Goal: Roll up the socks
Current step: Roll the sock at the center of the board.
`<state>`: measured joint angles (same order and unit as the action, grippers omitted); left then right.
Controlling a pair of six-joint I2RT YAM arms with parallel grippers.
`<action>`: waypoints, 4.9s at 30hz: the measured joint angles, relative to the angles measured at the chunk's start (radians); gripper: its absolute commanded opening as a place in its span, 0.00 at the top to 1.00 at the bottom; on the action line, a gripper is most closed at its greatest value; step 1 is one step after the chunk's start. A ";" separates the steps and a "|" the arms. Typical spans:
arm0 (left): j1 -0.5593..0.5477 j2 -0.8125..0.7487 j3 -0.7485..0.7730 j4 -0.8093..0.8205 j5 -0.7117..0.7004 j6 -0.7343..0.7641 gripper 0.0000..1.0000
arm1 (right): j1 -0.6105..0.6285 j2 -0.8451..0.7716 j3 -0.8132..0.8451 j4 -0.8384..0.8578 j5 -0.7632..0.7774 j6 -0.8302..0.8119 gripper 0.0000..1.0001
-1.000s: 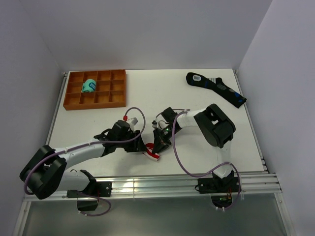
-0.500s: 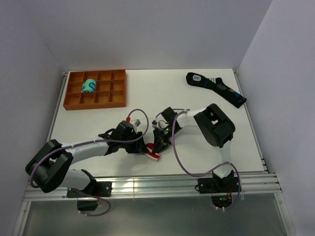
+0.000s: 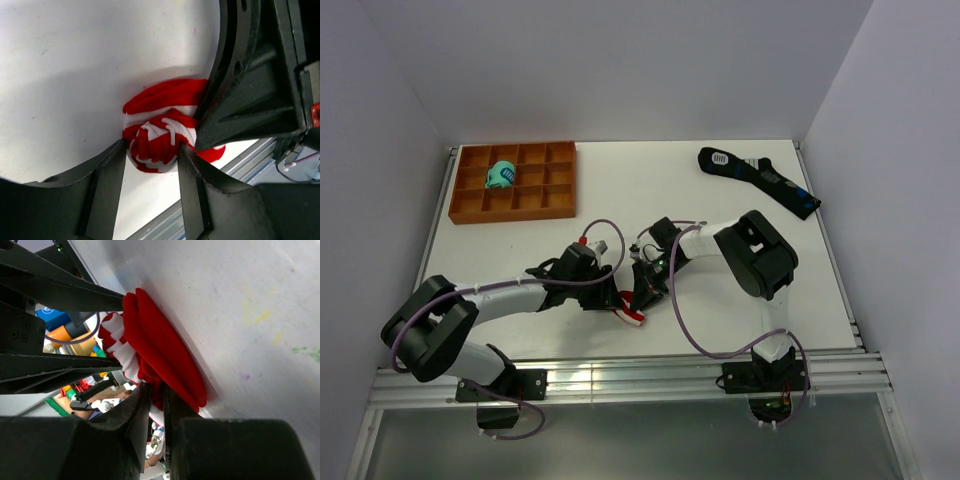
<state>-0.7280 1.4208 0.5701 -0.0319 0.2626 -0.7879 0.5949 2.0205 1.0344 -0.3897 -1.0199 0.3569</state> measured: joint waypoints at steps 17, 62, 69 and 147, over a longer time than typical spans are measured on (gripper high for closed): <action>-0.007 0.067 0.101 -0.109 -0.035 -0.072 0.90 | -0.006 -0.008 0.000 0.003 0.028 0.021 0.78; 0.001 0.365 0.515 -0.612 0.069 -0.027 1.00 | 0.256 -0.756 -0.514 0.660 0.740 0.077 0.58; 0.022 0.379 0.517 -0.637 0.119 -0.010 1.00 | 0.357 -0.756 -0.546 0.667 0.858 0.076 0.58; 0.069 0.273 0.443 -0.595 0.051 -0.072 0.62 | 0.256 -0.458 -0.463 0.654 0.610 0.230 0.87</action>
<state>-0.6586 1.6936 1.0134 -0.6270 0.3141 -0.8597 0.8505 1.5623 0.5716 0.2646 -0.4103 0.5873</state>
